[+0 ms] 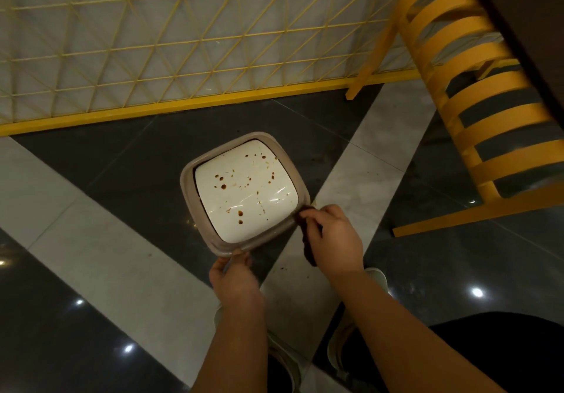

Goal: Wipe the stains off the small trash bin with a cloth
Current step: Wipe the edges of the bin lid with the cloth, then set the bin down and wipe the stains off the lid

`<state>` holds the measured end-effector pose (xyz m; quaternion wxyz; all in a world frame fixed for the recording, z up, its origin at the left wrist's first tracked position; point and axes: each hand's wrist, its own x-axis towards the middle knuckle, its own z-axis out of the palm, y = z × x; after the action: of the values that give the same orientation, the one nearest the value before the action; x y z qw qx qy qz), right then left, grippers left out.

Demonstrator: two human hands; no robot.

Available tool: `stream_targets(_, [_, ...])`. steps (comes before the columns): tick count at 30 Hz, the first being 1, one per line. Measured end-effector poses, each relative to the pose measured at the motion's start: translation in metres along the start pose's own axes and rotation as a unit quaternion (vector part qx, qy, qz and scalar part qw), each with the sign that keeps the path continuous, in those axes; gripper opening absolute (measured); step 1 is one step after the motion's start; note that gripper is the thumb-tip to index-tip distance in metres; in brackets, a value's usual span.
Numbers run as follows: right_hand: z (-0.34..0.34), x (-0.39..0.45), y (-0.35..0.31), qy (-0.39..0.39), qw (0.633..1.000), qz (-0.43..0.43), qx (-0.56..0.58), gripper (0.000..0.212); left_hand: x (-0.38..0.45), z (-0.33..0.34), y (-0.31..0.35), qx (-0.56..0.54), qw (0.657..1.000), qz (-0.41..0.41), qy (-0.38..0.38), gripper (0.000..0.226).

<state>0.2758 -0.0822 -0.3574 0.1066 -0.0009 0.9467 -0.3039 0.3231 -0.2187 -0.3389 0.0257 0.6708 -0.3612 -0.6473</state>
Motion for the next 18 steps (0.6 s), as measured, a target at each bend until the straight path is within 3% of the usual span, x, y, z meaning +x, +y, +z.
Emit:
stream_targets(6, [0.004,0.017,0.001,0.003,0.995,0.094,0.03,0.029,0.007,0.0,0.001,-0.025,0.999,0.017,0.013,0.042])
stream_targets(8, [0.006,0.012,0.003,0.025,0.987,0.128,0.089,0.027,0.011,-0.002,0.0,-0.033,0.999,0.018,0.006,0.042])
stream_targets(11, [0.004,0.002,0.005,0.073,0.944,0.214,0.239,0.025,0.009,-0.003,-0.001,-0.04,0.999,0.018,0.009,0.044])
stream_targets(14, [-0.005,-0.003,-0.003,0.07,0.894,0.256,0.361,0.028,0.002,-0.006,0.003,-0.008,0.998,0.021,0.057,0.053])
stream_targets(16, [-0.011,-0.006,-0.01,0.064,0.88,0.252,0.398,0.031,-0.011,-0.009,0.01,0.029,0.993,0.059,0.1,0.057])
stream_targets(18, [-0.015,-0.008,-0.014,0.066,0.869,0.251,0.421,0.031,-0.03,-0.015,0.023,0.133,0.969,0.174,0.117,0.057])
